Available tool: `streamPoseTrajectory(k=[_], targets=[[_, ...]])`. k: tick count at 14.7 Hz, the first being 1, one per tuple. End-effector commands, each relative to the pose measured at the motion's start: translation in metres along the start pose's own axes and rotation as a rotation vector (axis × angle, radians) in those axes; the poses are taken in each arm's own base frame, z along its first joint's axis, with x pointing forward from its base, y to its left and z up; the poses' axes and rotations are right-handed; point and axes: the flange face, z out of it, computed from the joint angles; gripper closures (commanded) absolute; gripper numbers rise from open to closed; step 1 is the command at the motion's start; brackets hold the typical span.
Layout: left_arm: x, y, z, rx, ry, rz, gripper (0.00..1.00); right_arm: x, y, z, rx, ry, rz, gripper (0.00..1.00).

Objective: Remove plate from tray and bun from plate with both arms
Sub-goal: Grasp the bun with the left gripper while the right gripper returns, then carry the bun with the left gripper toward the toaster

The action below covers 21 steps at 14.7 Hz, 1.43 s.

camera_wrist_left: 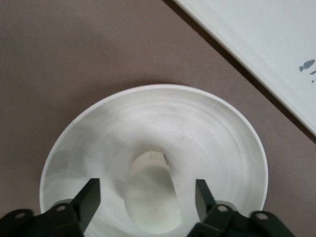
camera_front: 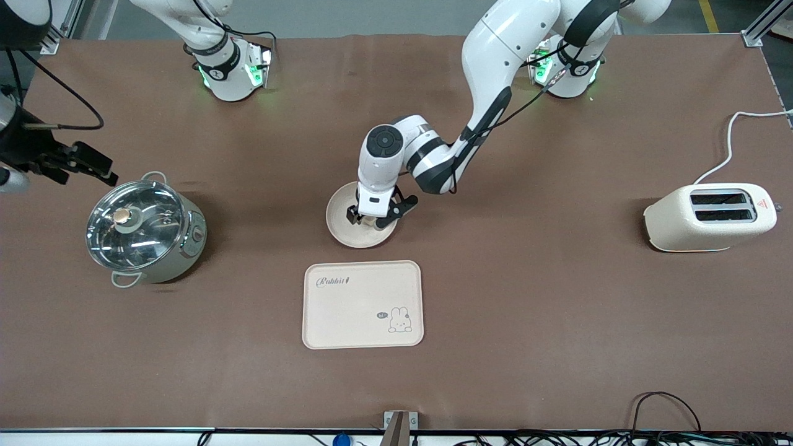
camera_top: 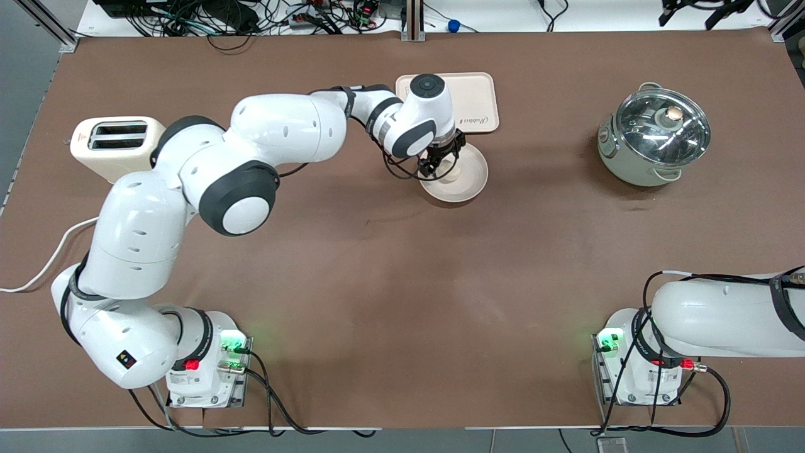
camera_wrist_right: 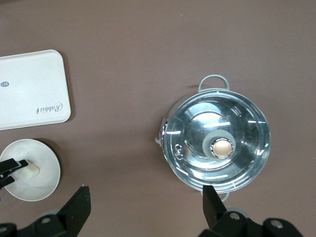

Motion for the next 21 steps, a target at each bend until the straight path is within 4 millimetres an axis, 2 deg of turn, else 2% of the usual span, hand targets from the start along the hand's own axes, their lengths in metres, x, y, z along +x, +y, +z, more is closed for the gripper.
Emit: streamPoseTrajectory(k=[1, 3, 5, 6, 8, 14, 15, 16, 17, 19, 21], targets=[[-0.001, 0.008, 0.001, -0.018, 0.017, -0.01, 0.3, -0.011, -0.003, -0.028, -0.033, 0.01, -0.01, 0.0], [-0.001, 0.006, 0.008, -0.018, 0.016, -0.011, 0.39, -0.016, -0.009, -0.058, -0.032, 0.023, -0.015, 0.0], [-0.003, 0.006, 0.01, -0.022, 0.014, -0.007, 0.45, -0.019, -0.018, -0.072, -0.044, 0.032, -0.038, 0.0], [-0.003, 0.005, 0.014, -0.018, 0.013, -0.007, 0.52, -0.021, -0.022, -0.072, -0.074, 0.025, -0.052, 0.0], [-0.004, 0.004, 0.015, -0.016, 0.012, -0.005, 0.65, -0.022, -0.011, -0.077, -0.096, 0.017, -0.046, 0.0], [0.0, 0.011, -0.005, -0.036, 0.028, 0.009, 0.69, -0.024, -0.003, -0.074, -0.097, -0.007, -0.025, 0.0], [0.005, 0.014, -0.016, -0.045, 0.043, 0.017, 0.69, -0.024, -0.001, -0.069, -0.098, -0.019, -0.017, 0.0], [0.015, 0.018, -0.034, -0.051, 0.055, 0.011, 0.69, -0.023, 0.0, -0.064, -0.098, -0.027, -0.016, 0.0], [0.038, 0.019, -0.047, -0.039, 0.068, -0.014, 0.69, -0.022, 0.003, -0.062, -0.099, -0.027, -0.009, 0.0], [0.071, 0.021, -0.096, -0.019, 0.096, -0.013, 0.69, -0.021, 0.002, -0.06, -0.097, -0.031, -0.01, 0.0], [0.133, 0.014, -0.144, 0.008, 0.121, 0.0, 0.69, -0.022, 0.002, -0.057, -0.097, -0.045, -0.014, 0.0]])
